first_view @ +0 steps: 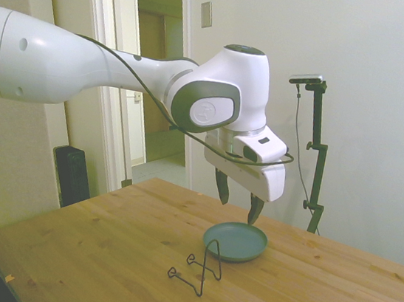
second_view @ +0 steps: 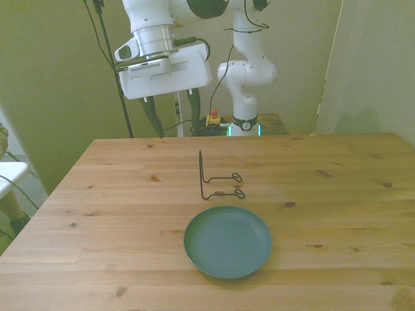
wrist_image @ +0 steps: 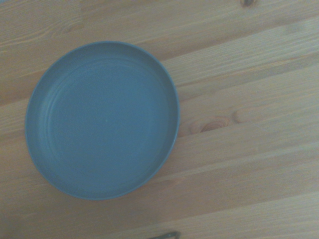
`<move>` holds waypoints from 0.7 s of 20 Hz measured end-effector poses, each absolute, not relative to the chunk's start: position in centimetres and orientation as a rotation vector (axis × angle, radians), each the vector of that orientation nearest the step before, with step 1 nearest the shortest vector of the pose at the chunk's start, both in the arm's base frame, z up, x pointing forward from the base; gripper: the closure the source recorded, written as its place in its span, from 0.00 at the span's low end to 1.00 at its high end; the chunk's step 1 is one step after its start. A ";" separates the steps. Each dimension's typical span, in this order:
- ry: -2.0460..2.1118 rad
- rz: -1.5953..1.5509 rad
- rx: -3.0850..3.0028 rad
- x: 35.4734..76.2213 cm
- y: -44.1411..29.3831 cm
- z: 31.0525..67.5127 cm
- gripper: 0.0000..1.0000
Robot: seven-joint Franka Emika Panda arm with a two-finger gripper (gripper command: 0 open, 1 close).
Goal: Load the plate
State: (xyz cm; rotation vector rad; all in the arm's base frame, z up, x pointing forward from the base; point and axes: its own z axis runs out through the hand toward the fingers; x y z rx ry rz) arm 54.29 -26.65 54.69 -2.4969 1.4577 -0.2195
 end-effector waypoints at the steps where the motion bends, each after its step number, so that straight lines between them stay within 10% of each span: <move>1: 1.457 -0.214 -2.494 54.4 -26.7 54.8 0.00; 14: 1.449 -0.135 -2.469 60.6 -30.4 51.9 0.00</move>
